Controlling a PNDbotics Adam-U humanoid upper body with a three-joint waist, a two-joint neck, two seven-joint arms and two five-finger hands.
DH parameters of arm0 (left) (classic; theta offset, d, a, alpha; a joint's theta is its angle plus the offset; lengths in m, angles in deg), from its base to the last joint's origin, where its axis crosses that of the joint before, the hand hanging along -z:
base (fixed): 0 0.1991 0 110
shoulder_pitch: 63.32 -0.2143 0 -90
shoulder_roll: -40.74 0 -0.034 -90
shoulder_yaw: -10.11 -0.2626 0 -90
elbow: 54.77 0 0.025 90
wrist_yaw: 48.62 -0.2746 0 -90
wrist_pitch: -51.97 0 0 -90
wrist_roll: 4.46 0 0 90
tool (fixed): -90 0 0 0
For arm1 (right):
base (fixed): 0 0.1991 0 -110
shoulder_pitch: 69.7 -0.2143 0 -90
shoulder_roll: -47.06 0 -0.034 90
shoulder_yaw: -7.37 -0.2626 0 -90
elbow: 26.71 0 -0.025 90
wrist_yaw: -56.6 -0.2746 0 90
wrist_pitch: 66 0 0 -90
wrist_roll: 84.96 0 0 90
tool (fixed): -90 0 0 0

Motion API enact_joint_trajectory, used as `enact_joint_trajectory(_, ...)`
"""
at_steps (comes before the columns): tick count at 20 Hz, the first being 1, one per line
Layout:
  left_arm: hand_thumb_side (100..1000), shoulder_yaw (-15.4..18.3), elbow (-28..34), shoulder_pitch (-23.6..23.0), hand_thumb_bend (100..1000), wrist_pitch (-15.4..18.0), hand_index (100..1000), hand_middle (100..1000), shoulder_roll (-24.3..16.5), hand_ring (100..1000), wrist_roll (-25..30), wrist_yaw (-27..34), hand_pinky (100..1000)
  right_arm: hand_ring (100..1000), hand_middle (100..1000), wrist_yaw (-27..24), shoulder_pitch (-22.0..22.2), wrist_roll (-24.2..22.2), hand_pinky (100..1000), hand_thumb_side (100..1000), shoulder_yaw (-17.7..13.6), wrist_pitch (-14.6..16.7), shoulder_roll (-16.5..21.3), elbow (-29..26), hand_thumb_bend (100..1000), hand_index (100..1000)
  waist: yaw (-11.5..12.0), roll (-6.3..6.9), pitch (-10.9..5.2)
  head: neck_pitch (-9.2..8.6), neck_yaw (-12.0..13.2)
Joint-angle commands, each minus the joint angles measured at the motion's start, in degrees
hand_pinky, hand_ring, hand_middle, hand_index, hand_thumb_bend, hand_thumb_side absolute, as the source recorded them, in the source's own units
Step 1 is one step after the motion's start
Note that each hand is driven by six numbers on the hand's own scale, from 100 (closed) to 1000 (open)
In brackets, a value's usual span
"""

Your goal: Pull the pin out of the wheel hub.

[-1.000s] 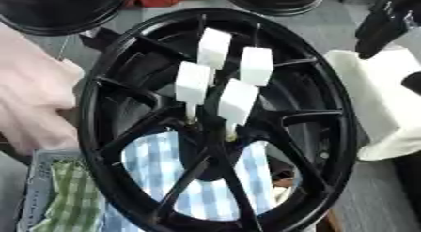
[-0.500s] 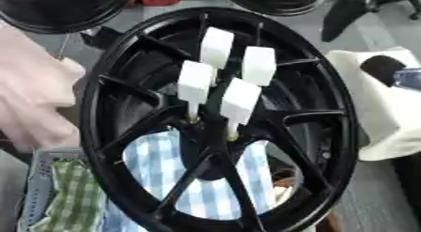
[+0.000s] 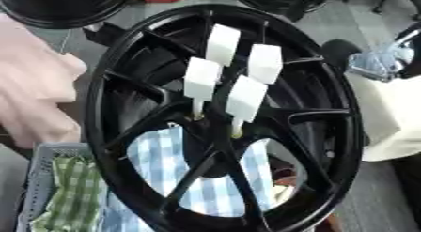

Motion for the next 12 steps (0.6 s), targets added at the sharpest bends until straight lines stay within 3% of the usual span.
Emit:
enact_joint_trajectory(1,806,0.2,1.2,0.2,188,0.0,746,685,-1.7,776,0.1,0.1,747,848,628,1.3,-1.2,-0.3,839,451,0.3,-2.4,-0.2,0.3,192,848,0.2,-0.05,-1.31,0.35,-0.2)
enact_joint_trajectory(5,808,0.2,1.2,0.3,187,0.1,746,685,-1.6,776,0.0,0.2,747,877,612,2.3,-1.8,-2.1,851,521,1.4,-4.2,-1.4,1.8,209,865,0.5,-0.36,-1.27,0.56,-0.3)
enact_joint_trajectory(12,809,0.2,1.2,0.3,188,0.1,746,685,-1.5,776,0.0,0.3,747,932,719,6.1,-3.0,-4.8,872,593,1.9,-5.0,-3.4,4.1,229,911,0.8,-0.55,-1.09,0.87,-0.4)
